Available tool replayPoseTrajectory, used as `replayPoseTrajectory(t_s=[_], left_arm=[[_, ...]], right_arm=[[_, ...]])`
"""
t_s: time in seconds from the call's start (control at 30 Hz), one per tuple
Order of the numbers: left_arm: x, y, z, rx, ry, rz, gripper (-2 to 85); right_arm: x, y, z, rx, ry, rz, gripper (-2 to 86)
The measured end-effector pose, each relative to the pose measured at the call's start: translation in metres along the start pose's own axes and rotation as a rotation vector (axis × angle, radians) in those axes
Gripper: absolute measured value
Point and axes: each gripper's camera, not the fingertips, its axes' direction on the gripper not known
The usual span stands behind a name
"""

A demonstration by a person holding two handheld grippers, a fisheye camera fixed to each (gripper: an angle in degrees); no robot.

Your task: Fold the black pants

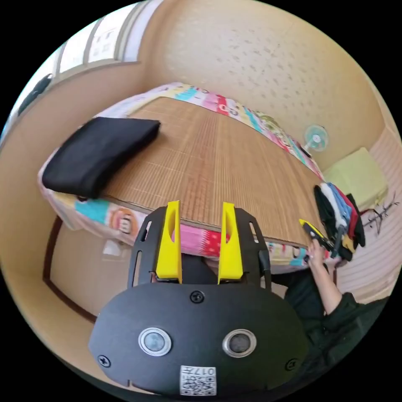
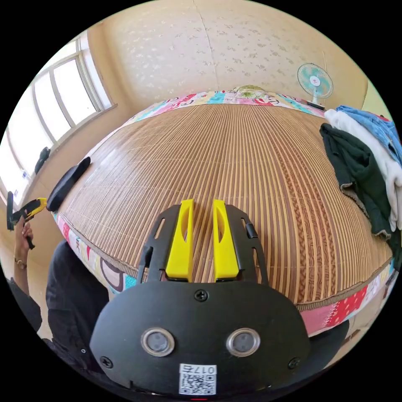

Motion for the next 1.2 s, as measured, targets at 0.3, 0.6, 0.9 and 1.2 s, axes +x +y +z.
replayPoseTrajectory(t_s=[0.3,0.6,0.9,1.2], left_arm=[[-0.161,-0.026,0.037,0.089,-0.012,-0.719,13.2],[0.078,-0.053,0.077,-0.020,0.454,-0.033,-0.3],[0.295,0.113,0.053,-0.323,0.917,0.586,2.5],[0.170,0.093,0.029,-0.202,0.872,0.150,13.9]], right_arm=[[0.004,0.005,0.017,0.025,-0.073,0.020,7.1],[0.010,0.010,0.030,0.029,-0.091,0.027,6.6],[0.043,0.017,0.036,0.030,-0.198,0.098,3.0],[0.072,0.024,0.041,0.040,-0.261,0.154,2.4]])
